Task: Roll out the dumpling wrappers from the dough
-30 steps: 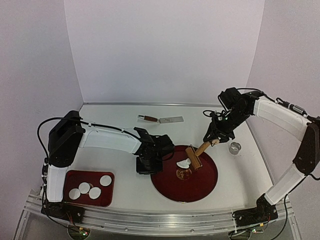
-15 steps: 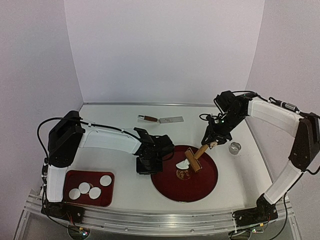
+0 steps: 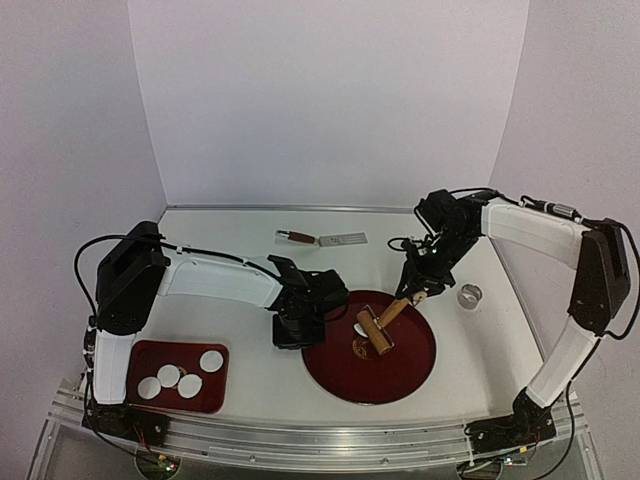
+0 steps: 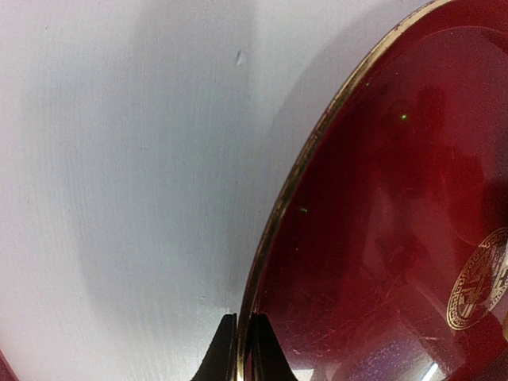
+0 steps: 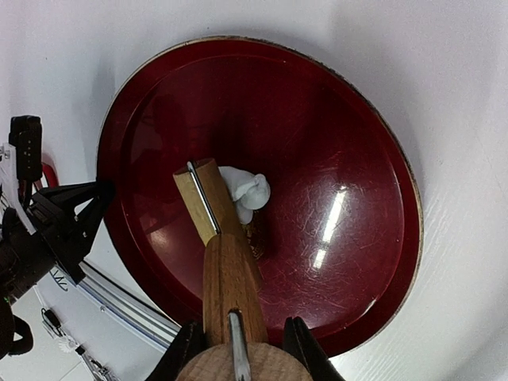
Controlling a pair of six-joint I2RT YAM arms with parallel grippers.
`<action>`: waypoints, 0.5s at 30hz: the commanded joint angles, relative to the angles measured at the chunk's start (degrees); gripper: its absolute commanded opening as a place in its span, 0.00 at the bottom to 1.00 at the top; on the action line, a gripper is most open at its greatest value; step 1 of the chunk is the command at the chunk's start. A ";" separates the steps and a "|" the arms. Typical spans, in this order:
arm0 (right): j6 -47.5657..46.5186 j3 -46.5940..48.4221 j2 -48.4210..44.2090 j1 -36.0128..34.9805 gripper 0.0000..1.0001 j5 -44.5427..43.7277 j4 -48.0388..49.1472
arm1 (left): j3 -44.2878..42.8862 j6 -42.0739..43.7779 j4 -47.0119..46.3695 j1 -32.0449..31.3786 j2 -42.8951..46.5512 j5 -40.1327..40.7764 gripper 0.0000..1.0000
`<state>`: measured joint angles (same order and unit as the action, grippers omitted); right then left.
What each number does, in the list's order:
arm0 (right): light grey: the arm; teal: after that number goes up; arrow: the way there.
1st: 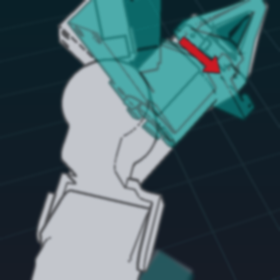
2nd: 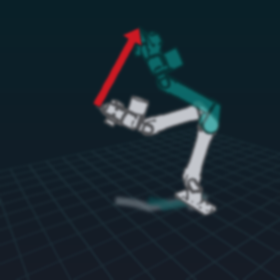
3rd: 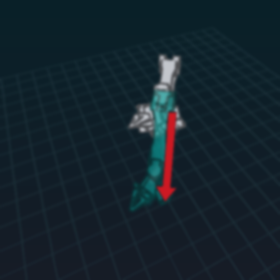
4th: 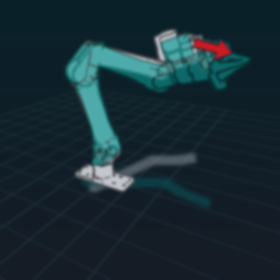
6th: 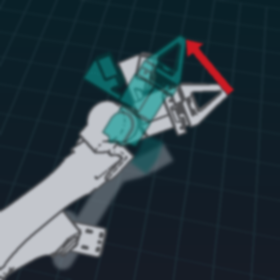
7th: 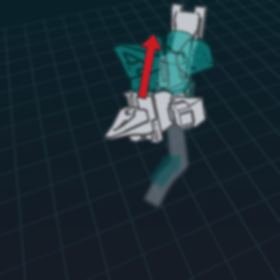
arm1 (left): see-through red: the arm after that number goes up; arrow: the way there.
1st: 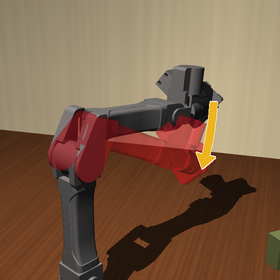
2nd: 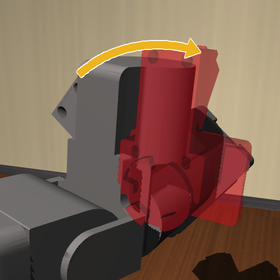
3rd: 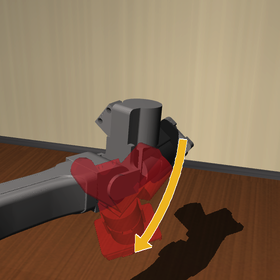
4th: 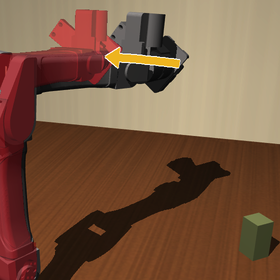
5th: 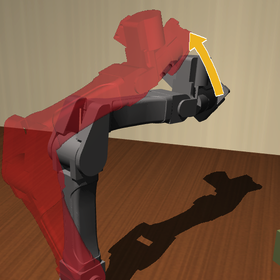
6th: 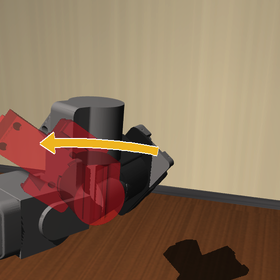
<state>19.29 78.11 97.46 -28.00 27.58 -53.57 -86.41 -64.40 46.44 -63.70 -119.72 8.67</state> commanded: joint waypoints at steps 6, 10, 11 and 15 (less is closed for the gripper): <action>0.03 1.37 1.87 -0.73 0.00 -11.75 -2.74 | 1.42 0.07 5.34 0.07 -0.90 1.19 0.00; 0.72 2.50 2.49 -0.74 0.00 -17.37 -5.02 | 1.42 -0.09 5.63 0.07 -0.99 1.30 0.00; 0.78 2.73 2.76 -0.73 0.00 -18.25 -5.45 | 1.42 -0.16 5.75 0.10 -0.96 1.33 0.00; 0.71 2.79 4.90 -0.68 0.00 -20.08 -6.42 | 1.75 -0.46 5.93 0.07 -0.80 1.37 0.00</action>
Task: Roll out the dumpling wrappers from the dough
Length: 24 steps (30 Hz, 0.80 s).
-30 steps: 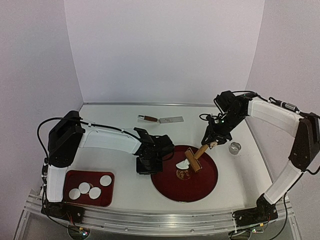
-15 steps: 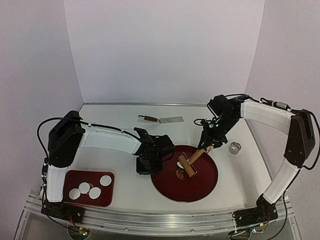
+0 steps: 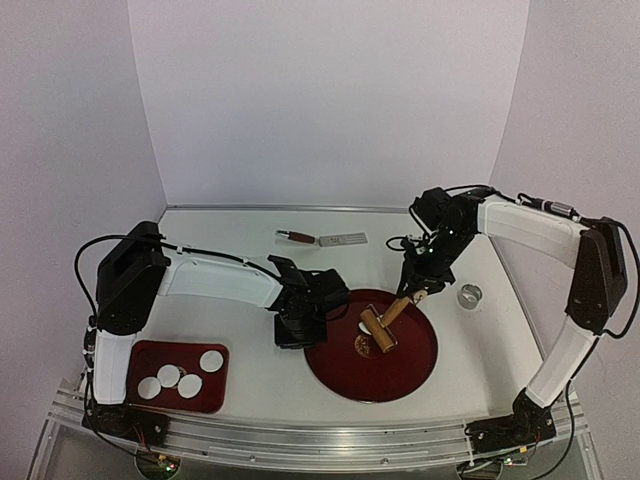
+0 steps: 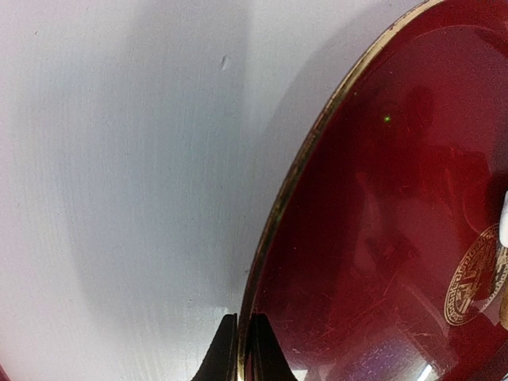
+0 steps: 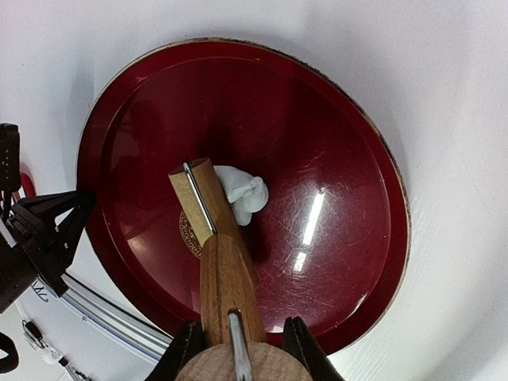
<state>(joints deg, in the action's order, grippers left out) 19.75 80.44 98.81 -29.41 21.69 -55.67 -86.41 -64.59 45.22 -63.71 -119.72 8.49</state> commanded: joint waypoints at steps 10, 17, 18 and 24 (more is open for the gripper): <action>0.56 0.16 10.45 0.60 0.00 -21.47 -6.27 | 2.54 -0.56 6.94 0.08 -0.33 1.31 0.00; 1.33 0.02 14.16 0.59 0.00 -20.42 -6.55 | 4.29 -1.21 6.22 0.08 0.75 1.09 0.00; 1.36 0.25 14.60 0.60 0.00 -20.31 -6.57 | 4.57 -1.29 6.09 0.08 0.91 1.02 0.00; 1.42 1.10 16.56 0.65 0.00 -19.97 -6.60 | 5.60 -1.48 5.24 0.08 1.35 0.68 0.00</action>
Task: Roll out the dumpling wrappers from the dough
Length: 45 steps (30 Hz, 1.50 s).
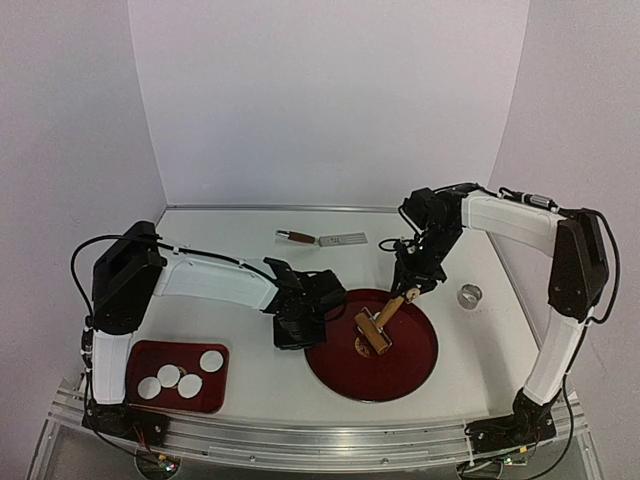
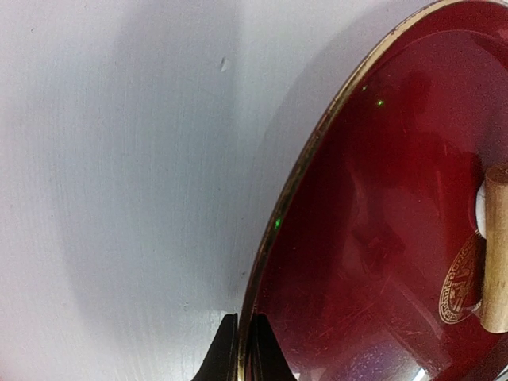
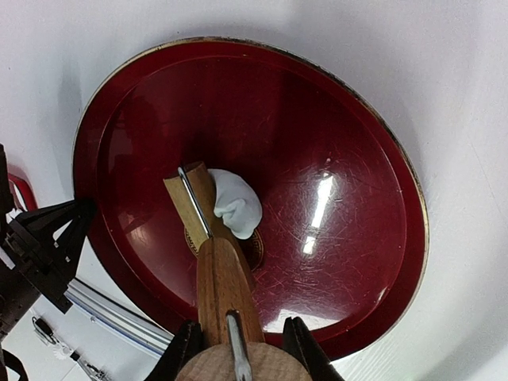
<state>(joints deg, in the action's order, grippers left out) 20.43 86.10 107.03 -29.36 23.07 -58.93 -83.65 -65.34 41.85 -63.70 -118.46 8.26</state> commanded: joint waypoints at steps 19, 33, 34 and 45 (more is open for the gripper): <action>0.27 -2.56 10.57 -0.93 0.00 -19.72 -2.91 | 2.99 -0.61 8.42 0.07 0.32 1.08 0.00; -4.76 6.06 -8.48 -3.93 0.00 5.99 -0.73 | 7.88 16.30 5.82 1.86 6.34 6.54 0.00; -5.06 6.30 -9.96 -3.95 0.00 6.52 -1.15 | 8.39 18.61 5.06 2.08 6.83 6.66 0.00; -11.29 6.05 -16.55 -4.52 0.00 -1.97 -8.41 | 4.25 40.48 3.98 2.62 4.51 8.25 0.00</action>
<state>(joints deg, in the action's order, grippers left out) 13.13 91.72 90.05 -33.36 27.34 -63.49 -76.49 -39.02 40.64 -60.77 -112.19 11.38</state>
